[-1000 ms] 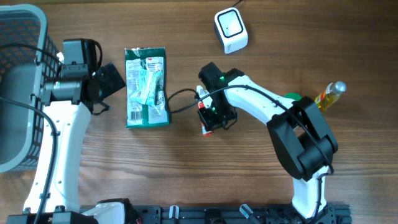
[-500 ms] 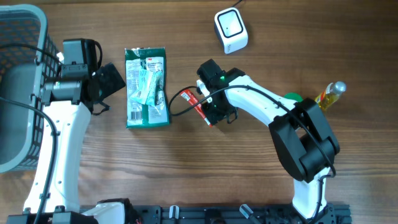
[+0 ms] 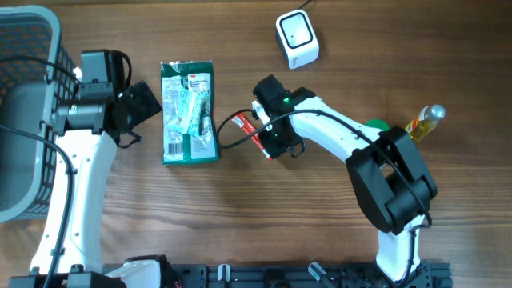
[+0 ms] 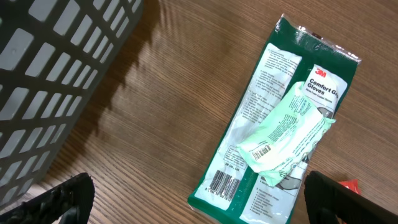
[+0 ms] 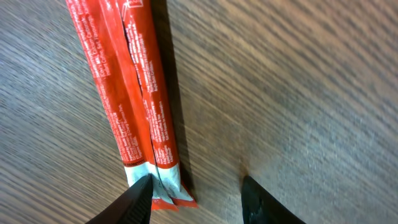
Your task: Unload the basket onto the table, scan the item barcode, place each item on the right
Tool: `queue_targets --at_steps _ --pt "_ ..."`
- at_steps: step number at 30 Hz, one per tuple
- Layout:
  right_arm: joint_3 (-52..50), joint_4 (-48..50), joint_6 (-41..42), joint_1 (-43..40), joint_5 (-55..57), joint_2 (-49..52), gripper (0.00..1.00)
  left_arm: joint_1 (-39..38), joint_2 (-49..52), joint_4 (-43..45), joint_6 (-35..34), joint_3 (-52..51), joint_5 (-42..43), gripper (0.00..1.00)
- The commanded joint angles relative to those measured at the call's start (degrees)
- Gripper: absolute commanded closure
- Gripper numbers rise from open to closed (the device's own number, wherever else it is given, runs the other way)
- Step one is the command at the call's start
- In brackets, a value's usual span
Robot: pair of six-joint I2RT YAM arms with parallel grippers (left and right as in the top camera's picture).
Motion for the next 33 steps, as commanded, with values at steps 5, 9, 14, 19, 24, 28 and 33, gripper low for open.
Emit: queue_targets --at_steps 5,9,14,19,24,28,33 --pt "-0.15 0.70 -3.96 0.07 -2.32 0.11 0.57 -0.26 0.11 0.11 0.46 0.00 0.09 0.00" --pt "1.70 0.17 -4.52 0.07 -2.34 -0.74 0.59 -0.26 0.11 0.11 0.46 0.00 0.09 0.00" --pt "3.28 0.22 -1.81 0.07 -2.36 -3.96 0.55 -0.26 0.11 0.09 0.46 0.00 0.09 0.00" --pt "2.84 -0.81 -1.11 0.09 -4.42 -3.96 0.53 -0.26 0.11 0.11 0.46 0.00 0.09 0.00" --pt "1.36 0.04 -1.07 0.09 -4.76 -3.78 0.53 -0.26 0.11 0.11 0.46 0.00 0.09 0.00" --pt "0.09 1.68 0.35 0.07 -4.72 -3.72 0.54 -0.26 0.11 0.11 0.48 0.00 0.09 0.00" --pt "0.09 1.70 0.48 0.07 -3.80 -2.75 0.61 -0.26 0.11 0.11 0.46 0.00 0.09 0.00"
